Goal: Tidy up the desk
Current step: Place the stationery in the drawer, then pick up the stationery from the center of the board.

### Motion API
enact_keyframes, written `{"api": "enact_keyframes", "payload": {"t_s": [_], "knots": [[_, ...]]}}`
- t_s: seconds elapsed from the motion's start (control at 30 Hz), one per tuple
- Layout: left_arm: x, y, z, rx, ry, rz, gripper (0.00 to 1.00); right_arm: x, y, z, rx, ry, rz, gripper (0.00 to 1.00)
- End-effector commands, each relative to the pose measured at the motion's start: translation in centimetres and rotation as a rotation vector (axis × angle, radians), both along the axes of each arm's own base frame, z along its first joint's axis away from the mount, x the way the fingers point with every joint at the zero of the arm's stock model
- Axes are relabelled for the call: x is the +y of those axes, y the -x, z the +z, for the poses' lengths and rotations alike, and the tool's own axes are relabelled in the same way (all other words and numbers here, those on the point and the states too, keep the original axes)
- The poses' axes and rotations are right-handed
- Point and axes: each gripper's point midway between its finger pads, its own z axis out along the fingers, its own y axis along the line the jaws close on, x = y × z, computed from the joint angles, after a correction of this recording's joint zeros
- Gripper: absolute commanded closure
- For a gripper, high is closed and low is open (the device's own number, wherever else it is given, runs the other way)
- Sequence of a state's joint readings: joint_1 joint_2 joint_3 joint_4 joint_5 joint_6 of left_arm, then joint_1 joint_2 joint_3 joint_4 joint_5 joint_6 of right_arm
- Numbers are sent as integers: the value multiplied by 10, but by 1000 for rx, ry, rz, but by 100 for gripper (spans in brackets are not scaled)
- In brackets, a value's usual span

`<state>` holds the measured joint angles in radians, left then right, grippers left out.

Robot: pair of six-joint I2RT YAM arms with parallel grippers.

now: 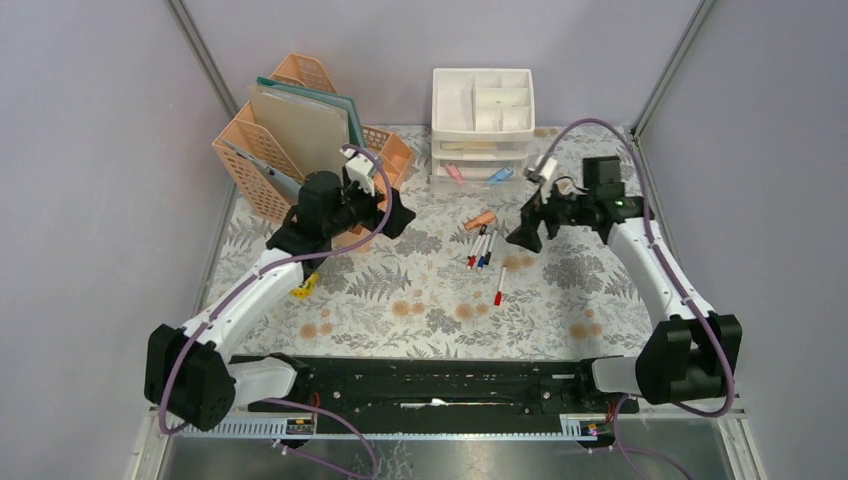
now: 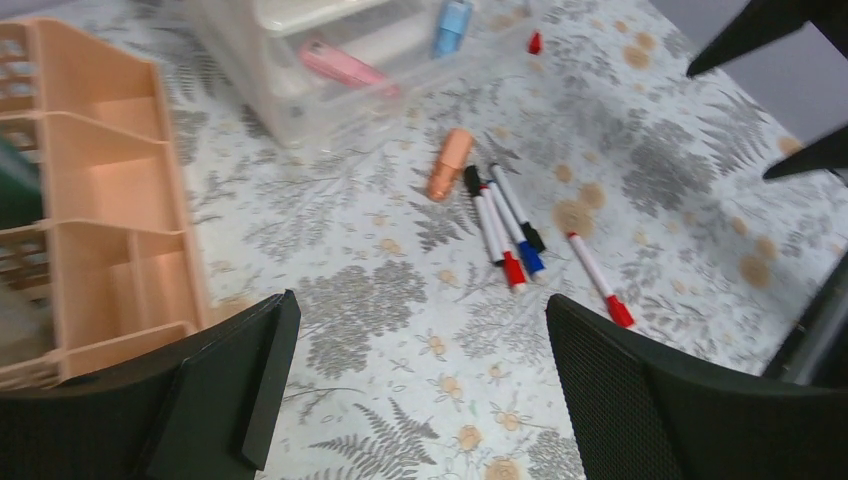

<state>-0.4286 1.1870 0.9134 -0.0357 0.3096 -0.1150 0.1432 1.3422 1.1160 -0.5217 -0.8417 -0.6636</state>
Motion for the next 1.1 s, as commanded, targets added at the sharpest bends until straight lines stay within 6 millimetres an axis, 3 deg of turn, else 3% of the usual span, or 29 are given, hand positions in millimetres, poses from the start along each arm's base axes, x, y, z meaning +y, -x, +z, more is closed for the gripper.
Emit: {"api": "enact_keyframes", "payload": {"t_s": [0.0,0.2,0.37,0.63,0.8,0.93,1.07], "knots": [[-34,5,7,15,99,-183,1,-12,7,27,8,-173,-17,7],[-61,-2,-12,166,166,-264,1,-15,12,26,49,-238,-4,7],[-78,-12,-38,185,145,-262,1,-19,12,26,70,-261,-15,7],[-105,-44,-87,96,-94,-229,4,-27,10,31,95,-289,-34,7],[-121,-64,-127,150,-233,-202,15,-30,10,32,97,-295,-41,7],[-133,-70,-150,154,-340,-222,21,-31,9,31,99,-299,-44,7],[-147,-74,-162,120,-429,-258,25,-33,9,31,100,-300,-49,7]]}}
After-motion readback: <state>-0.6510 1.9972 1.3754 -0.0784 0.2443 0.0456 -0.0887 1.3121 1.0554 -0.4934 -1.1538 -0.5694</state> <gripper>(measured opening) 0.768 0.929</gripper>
